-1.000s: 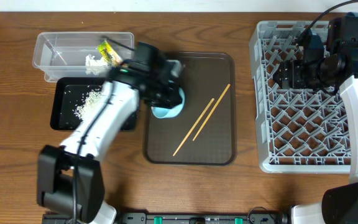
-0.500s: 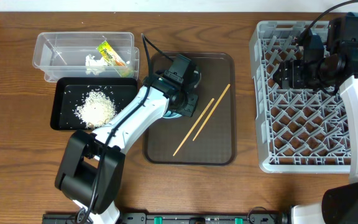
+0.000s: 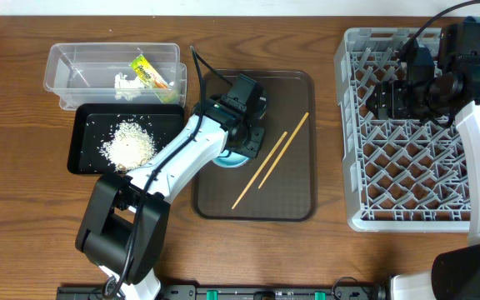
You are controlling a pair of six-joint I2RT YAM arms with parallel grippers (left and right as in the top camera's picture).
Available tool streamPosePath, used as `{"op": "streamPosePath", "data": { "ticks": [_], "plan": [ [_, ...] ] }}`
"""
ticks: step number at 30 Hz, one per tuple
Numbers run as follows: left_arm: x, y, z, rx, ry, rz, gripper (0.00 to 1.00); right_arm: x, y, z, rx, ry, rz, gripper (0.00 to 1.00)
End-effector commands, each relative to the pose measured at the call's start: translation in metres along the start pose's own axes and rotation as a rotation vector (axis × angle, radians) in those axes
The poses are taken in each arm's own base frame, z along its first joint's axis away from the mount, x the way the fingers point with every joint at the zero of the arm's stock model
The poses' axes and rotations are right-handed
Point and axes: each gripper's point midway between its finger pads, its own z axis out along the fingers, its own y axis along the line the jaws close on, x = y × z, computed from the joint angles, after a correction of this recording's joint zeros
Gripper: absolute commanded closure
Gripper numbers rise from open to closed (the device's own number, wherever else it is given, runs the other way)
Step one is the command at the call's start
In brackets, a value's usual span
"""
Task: Sort waste into correct bins and load items into the dishwasher rack
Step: 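Carry the empty bowl back and set it on the brown tray, then move the right gripper to the light-blue bowl and grasp its rim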
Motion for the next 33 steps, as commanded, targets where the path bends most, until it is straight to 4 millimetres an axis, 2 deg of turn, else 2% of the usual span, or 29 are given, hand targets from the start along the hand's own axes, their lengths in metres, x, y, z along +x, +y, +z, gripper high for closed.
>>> {"op": "streamPosePath", "data": {
  "ticks": [1,4,7,12,15,20,25,28,33],
  "plan": [
    [-0.003,0.003,-0.005,-0.016,-0.010,0.001,0.59,0.003,0.004,0.005,-0.013,0.017,0.006,0.24],
    [-0.004,0.004,-0.015,-0.016,-0.022,-0.004,0.53,0.002,0.004,0.005,-0.013,0.014,0.005,0.24],
    [-0.002,0.012,-0.033,-0.022,-0.034,-0.053,0.48,0.000,0.008,0.004,-0.035,0.007,0.004,0.25],
    [0.008,0.047,-0.075,-0.051,-0.050,-0.232,0.43,-0.003,0.023,0.006,-0.077,-0.006,-0.023,0.27],
    [0.022,0.073,-0.102,-0.078,-0.049,-0.315,0.39,-0.005,0.037,0.009,-0.093,-0.011,-0.063,0.27],
    [0.049,0.110,-0.136,-0.119,-0.041,-0.449,0.32,-0.009,0.077,0.017,-0.136,-0.027,-0.153,0.26],
    [0.071,0.135,-0.153,-0.148,-0.023,-0.554,0.27,-0.013,0.123,0.029,-0.185,-0.046,-0.214,0.23],
    [0.078,0.146,-0.156,-0.159,-0.011,-0.600,0.27,-0.012,0.147,0.046,-0.180,-0.042,-0.260,0.22],
    [0.083,0.157,-0.159,-0.169,-0.014,-0.640,0.26,0.000,0.172,0.088,-0.140,0.024,-0.239,0.24]
  ]
}}
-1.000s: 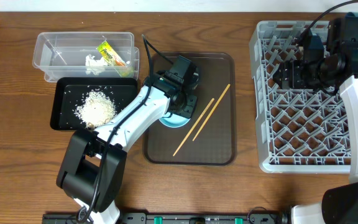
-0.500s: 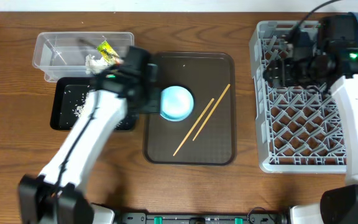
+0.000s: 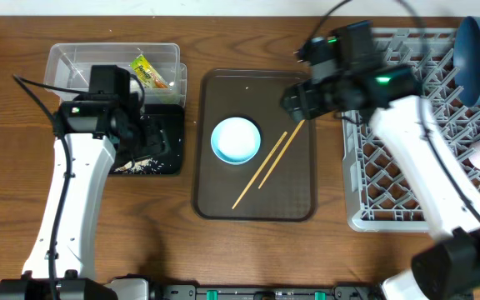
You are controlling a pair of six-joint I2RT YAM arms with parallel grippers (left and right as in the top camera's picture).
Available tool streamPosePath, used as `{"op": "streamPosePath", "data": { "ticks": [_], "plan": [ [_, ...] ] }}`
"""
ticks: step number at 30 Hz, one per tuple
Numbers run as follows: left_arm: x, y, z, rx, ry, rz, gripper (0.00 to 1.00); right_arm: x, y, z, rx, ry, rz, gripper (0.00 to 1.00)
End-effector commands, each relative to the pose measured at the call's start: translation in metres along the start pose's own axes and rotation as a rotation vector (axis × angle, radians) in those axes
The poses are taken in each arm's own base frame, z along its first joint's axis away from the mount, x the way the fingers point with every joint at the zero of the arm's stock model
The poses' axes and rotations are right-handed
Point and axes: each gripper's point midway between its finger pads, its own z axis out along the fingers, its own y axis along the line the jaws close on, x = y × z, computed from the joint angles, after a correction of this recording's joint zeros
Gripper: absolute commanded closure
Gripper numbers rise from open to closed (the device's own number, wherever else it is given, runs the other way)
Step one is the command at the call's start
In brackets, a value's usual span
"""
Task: Sort waste into correct bins and load items into the dishwasher rack
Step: 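Move the right gripper to the light-blue bowl and grasp its rim, then lift the light-blue bowl with the right gripper and carry it to the rack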
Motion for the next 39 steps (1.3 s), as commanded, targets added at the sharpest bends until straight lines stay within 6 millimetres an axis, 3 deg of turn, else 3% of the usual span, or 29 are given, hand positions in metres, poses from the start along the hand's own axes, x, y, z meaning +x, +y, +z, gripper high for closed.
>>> {"op": "streamPosePath", "data": {
  "ticks": [1,7,12,19,22,28,33,36,39],
  "plan": [
    [-0.004,0.006,-0.005,-0.008,-0.017,-0.018,0.26,0.014,0.006,0.037,0.033,0.079,0.061,0.25],
    [-0.004,0.007,-0.005,-0.009,-0.017,-0.021,0.26,0.041,0.017,0.098,0.035,0.209,0.117,0.37],
    [-0.004,0.007,-0.005,-0.009,-0.017,-0.021,0.26,0.060,0.022,0.137,0.035,0.276,0.121,0.46],
    [-0.004,0.007,-0.005,-0.009,-0.017,-0.021,0.26,0.082,0.014,0.169,0.110,0.333,0.130,0.57],
    [-0.004,0.006,-0.005,-0.008,-0.017,-0.021,0.26,0.086,0.012,0.177,0.113,0.344,0.132,0.68],
    [-0.004,0.006,-0.005,-0.008,-0.017,-0.021,0.26,0.072,0.013,0.179,0.103,0.291,0.139,0.99],
    [-0.004,0.006,-0.005,-0.008,-0.017,-0.021,0.26,0.046,0.011,0.163,0.097,0.223,0.145,0.99],
    [-0.004,0.006,-0.005,-0.008,-0.017,-0.021,0.26,0.020,0.001,0.137,0.127,0.138,0.141,0.99],
    [-0.004,0.006,-0.005,-0.009,-0.017,-0.021,0.26,-0.008,-0.020,0.099,0.231,0.024,0.138,0.99]
  ]
}}
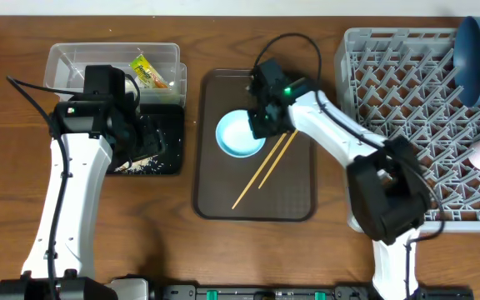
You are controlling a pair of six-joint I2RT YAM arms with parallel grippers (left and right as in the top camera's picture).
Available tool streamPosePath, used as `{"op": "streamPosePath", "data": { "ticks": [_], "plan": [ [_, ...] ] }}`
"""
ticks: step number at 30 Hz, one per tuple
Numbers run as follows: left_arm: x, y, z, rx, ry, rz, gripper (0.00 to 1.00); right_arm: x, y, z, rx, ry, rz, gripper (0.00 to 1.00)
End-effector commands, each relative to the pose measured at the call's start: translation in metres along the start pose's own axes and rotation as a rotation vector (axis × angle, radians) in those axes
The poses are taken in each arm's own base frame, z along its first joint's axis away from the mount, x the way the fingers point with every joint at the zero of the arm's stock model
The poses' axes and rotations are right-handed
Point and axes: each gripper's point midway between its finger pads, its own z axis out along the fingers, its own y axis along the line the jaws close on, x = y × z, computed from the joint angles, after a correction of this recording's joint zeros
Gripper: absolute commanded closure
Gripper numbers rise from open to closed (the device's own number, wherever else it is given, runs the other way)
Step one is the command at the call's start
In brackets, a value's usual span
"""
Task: Sort waste into correct bins and load items into the dishwasher rack
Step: 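Lift the light-blue bowl with the right gripper and carry it to the rack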
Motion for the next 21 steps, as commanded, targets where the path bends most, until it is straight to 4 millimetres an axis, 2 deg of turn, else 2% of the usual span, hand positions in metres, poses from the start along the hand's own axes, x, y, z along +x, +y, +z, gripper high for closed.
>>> {"op": "streamPosePath", "data": {
  "ticks": [1,6,10,12,14,16,18,21],
  "plan": [
    [-0.002,0.002,-0.005,-0.006,-0.015,-0.001,0.26,-0.052,-0.029,-0.082,0.119,-0.244,0.028,0.99],
    [-0.003,0.001,-0.005,-0.005,-0.016,-0.001,0.26,-0.078,-0.093,-0.177,0.448,-0.472,0.034,0.99],
    [-0.003,0.002,-0.005,-0.006,-0.016,-0.001,0.26,-0.083,-0.144,-0.250,0.774,-0.594,0.054,0.99],
    [-0.003,0.001,-0.005,-0.005,-0.016,-0.001,0.26,-0.082,-0.165,-0.277,0.917,-0.618,0.069,0.99],
    [-0.003,0.001,-0.005,-0.005,-0.016,-0.001,0.26,-0.080,-0.186,-0.299,1.063,-0.615,0.076,0.99],
    [-0.003,0.001,-0.005,-0.005,-0.016,-0.001,0.26,-0.078,-0.202,-0.312,1.156,-0.606,0.096,0.99],
    [-0.003,0.001,-0.005,-0.005,-0.016,-0.001,0.26,-0.076,-0.218,-0.321,1.215,-0.607,0.142,0.99],
    [-0.003,0.001,-0.005,-0.005,-0.016,-0.001,0.26,-0.072,-0.240,-0.323,1.253,-0.591,0.187,0.99]
  ]
}}
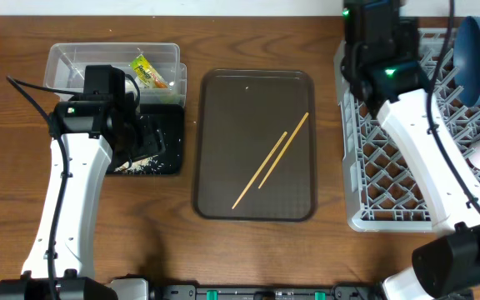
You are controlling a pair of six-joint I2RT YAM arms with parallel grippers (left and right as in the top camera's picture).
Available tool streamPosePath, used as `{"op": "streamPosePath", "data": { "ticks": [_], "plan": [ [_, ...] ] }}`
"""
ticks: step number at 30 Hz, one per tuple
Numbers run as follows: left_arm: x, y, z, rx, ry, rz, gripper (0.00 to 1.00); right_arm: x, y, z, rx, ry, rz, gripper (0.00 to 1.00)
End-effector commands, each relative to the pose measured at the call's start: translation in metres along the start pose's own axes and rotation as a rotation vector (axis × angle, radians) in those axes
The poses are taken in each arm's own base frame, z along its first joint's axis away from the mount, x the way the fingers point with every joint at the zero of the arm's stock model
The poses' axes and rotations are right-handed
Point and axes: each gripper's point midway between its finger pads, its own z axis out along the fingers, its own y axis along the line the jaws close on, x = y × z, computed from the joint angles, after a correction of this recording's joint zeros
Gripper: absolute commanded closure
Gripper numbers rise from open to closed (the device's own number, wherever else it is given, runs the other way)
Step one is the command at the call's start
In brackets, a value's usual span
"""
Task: Sort waste into correct bins and load items into the dishwasher rack
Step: 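Lift the light-blue bowl with the right gripper and carry it to the rack, then set the bowl upright in the rack and open the right gripper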
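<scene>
Two wooden chopsticks (272, 160) lie slantwise on the brown tray (215, 192), which holds nothing else. The small light blue bowl is out of view. My right gripper (358, 62) is over the far left corner of the grey dishwasher rack (398, 175), its fingers hidden under the wrist. A dark blue bowl (477, 50) stands on edge at the rack's far right, with a white cup at its right side. My left gripper (144, 137) hangs over the black bin (169, 142), where some rice (136, 167) lies; its fingers are too dark to read.
A clear plastic bin (73, 67) with a yellow-green wrapper (150, 72) and white scraps stands behind the black bin. The left arm runs down the table's left side, and the right arm crosses the rack from the near right.
My right gripper was at the light blue bowl on the brown tray and is now over the rack's far left corner. The bowl is gone from the tray. The left arm has not moved.
First my left gripper was at the light blue bowl on the tray while the right worked over the rack. Then the left was over the black bin and the bowl sat empty. The right gripper came to the bowl; now the tray holds only chopsticks.
</scene>
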Motion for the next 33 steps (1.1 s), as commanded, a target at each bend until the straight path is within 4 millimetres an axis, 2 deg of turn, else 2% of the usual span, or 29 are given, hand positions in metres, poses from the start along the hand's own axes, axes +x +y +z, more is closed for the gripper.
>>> {"op": "streamPosePath", "data": {
  "ticks": [1,8,13,19,33],
  "plan": [
    [-0.002,0.001,-0.005,-0.005,-0.015,-0.001,0.26,0.012,-0.034,0.021,0.177,0.055,-0.049,0.99],
    [-0.002,0.001,-0.005,-0.005,-0.015,-0.001,0.26,0.032,-0.058,0.053,0.332,0.126,-0.061,0.99],
    [-0.002,0.001,-0.005,-0.005,-0.015,-0.001,0.26,0.053,-0.050,0.077,0.361,0.187,-0.142,0.99],
    [-0.002,0.001,-0.005,-0.005,-0.015,-0.001,0.26,0.075,-0.044,0.097,0.468,0.236,-0.190,0.98],
    [0.001,0.002,-0.005,-0.009,-0.001,-0.003,0.25,0.124,0.000,0.133,0.502,0.316,-0.355,0.99]
  ]
}}
